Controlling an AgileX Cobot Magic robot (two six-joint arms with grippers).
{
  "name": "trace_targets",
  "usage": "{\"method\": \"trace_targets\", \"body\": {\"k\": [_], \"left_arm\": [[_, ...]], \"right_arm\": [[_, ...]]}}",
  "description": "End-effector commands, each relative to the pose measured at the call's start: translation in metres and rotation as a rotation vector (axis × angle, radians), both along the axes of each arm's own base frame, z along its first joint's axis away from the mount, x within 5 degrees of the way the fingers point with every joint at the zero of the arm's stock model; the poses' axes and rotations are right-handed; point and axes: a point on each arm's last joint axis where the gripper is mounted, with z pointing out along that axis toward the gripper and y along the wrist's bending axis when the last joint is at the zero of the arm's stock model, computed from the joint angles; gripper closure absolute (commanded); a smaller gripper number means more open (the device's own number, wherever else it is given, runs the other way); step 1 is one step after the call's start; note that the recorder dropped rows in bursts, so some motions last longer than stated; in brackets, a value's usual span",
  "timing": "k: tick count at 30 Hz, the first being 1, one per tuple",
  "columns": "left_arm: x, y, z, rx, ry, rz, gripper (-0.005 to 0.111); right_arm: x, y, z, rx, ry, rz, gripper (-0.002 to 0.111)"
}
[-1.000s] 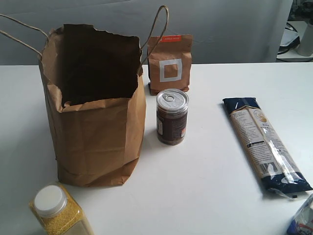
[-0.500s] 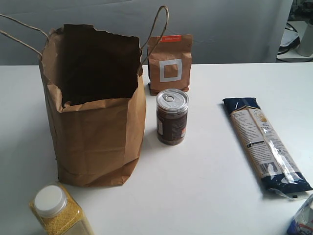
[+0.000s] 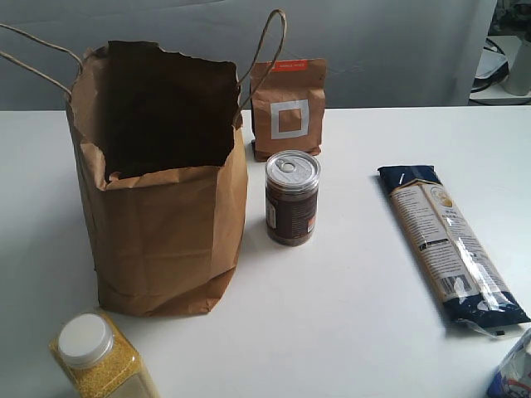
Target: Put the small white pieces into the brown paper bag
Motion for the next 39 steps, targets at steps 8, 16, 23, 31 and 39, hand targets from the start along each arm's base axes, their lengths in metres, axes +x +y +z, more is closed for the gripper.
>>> {"method": "trace_targets", "body": {"k": [8,16,23,31,39], "left_arm": [[0.0,-0.0005,-0.0004,0.0,-0.007,-0.008,0.107],[0.0,-0.0005,-0.0004,0.0,-0.007,-0.008,0.107],[0.0,-0.0005,-0.0004,0.0,-0.007,-0.008,0.107],[0.0,-0.0005,-0.0004,0.0,-0.007,-0.008,0.107],[0.0,-0.0005,-0.0004,0.0,-0.007,-0.008,0.107]], "right_arm": [[-0.0003,-0.0003,-0.0012,-0.054,-0.017,0.004,0.108],[-0.0003,-0.0003,-0.0012,-0.054,-0.017,0.004,0.108],[-0.0003,-0.0004,-0.0012,-0.054,-0.017,0.001,0.108],[0.0004,-0.0024,-0.0012,-0.055,-0.016,-0.037,0.108],[0.0004,-0.0024,-0.0012,-0.055,-0.016,-0.037,0.108]]}}
